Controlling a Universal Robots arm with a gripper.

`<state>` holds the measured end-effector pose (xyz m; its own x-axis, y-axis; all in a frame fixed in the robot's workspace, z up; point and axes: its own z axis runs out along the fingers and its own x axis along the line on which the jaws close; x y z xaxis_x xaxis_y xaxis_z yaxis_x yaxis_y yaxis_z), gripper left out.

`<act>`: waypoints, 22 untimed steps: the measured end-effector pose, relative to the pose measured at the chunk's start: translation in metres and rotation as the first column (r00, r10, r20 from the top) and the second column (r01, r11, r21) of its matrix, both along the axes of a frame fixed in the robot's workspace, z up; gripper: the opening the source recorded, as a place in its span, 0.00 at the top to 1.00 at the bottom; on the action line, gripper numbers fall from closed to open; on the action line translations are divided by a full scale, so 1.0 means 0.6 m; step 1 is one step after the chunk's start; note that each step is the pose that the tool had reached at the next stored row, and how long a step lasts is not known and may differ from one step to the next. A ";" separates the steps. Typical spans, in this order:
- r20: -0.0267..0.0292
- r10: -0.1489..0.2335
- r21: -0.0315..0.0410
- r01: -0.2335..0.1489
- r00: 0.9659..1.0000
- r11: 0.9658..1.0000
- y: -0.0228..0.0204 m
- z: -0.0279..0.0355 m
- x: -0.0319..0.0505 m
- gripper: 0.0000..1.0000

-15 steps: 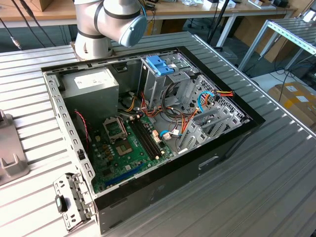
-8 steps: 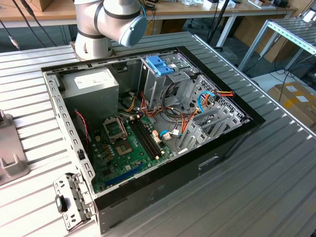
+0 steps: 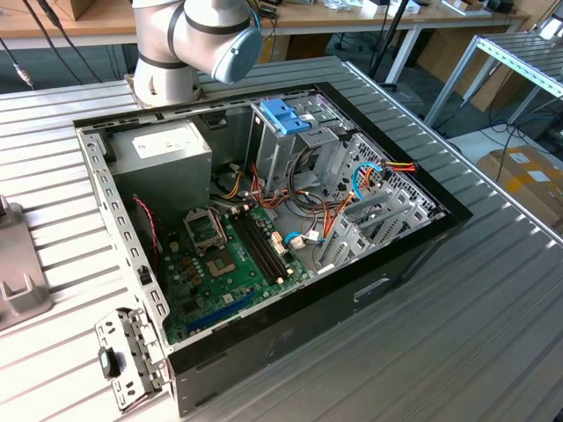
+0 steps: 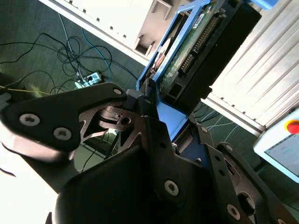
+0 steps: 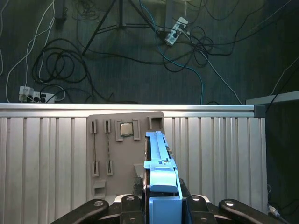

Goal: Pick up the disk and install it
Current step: 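Pick up the disk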

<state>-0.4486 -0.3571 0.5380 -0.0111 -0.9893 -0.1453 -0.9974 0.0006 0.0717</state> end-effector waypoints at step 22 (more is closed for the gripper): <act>0.000 0.000 0.000 0.000 1.000 1.000 -0.0056 0.000 0.024 0.63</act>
